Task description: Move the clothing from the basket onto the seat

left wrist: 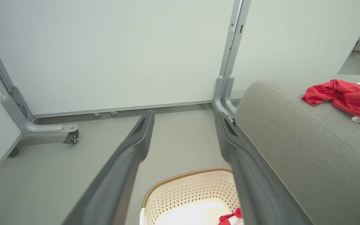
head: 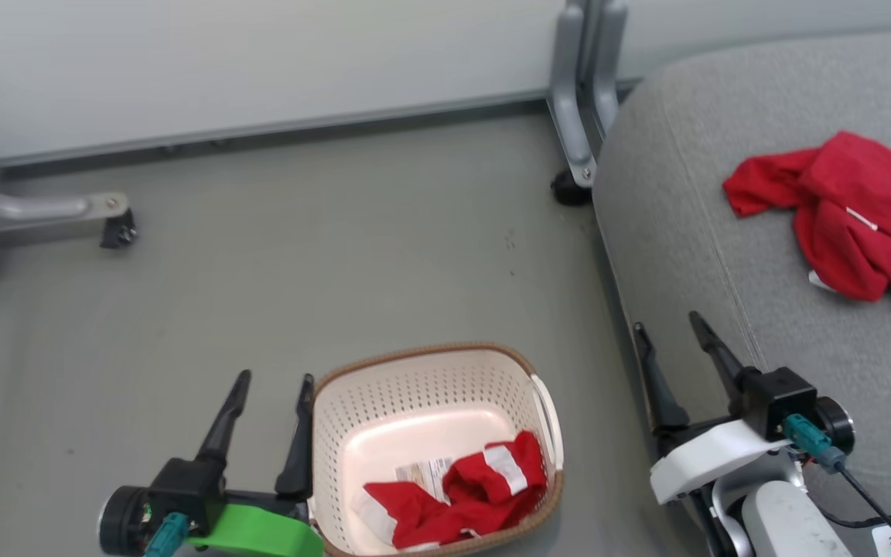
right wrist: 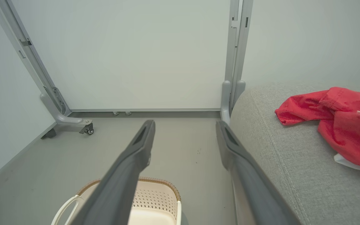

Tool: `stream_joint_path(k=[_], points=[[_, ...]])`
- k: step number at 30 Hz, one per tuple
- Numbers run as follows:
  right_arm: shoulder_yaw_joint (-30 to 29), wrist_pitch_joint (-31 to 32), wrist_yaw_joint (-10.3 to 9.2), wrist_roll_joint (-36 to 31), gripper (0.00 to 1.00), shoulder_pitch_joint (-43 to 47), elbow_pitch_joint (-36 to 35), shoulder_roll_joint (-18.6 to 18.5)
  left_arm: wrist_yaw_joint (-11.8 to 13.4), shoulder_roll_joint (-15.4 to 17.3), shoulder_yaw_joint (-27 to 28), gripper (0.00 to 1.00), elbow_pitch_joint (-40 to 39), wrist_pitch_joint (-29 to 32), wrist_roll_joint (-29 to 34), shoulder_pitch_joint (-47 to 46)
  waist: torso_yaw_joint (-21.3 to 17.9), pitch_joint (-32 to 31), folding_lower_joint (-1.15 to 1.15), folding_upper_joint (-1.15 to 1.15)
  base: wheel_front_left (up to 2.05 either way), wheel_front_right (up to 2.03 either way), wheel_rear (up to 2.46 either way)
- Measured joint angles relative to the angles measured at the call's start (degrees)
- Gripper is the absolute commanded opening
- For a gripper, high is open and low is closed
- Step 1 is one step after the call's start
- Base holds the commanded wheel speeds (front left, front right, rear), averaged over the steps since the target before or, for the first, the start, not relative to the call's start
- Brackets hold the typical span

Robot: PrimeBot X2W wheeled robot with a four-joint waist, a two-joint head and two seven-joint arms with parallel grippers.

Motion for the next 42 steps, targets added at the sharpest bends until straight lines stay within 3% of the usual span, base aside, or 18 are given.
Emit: stream_joint_path(k=[6,17,25,42], points=[[4.37,0.0,0.0,1.64,1.0,2.86,-5.36,-0.49,0.42,-3.07,6.62,1.0,-3.39,0.0,2.23,4.5,2.92,-5.66,0.0,0.0,0.0,0.0,0.0],[4.13,0.0,0.0,0.83,1.0,11.83,-13.45,-2.2,-5.66,-6.13,13.63,1.0,-11.46,0.0,9.82,12.96,6.32,-12.49,0.0,0.0,0.0,0.0,0.0],[2.92,0.0,-0.01,0.71,1.0,19.06,-13.45,-1.56,-7.19,-7.34,13.67,1.0,-10.98,0.0,13.68,17.21,5.75,-14.04,0.0,0.0,0.0,0.0,0.0],[2.13,0.0,-0.01,0.18,1.0,18.48,-13.21,-0.55,-8.57,-7.76,13.83,1.0,-9.91,0.0,15.43,17.24,5.36,-13.67,0.0,0.0,0.0,0.0,0.0]])
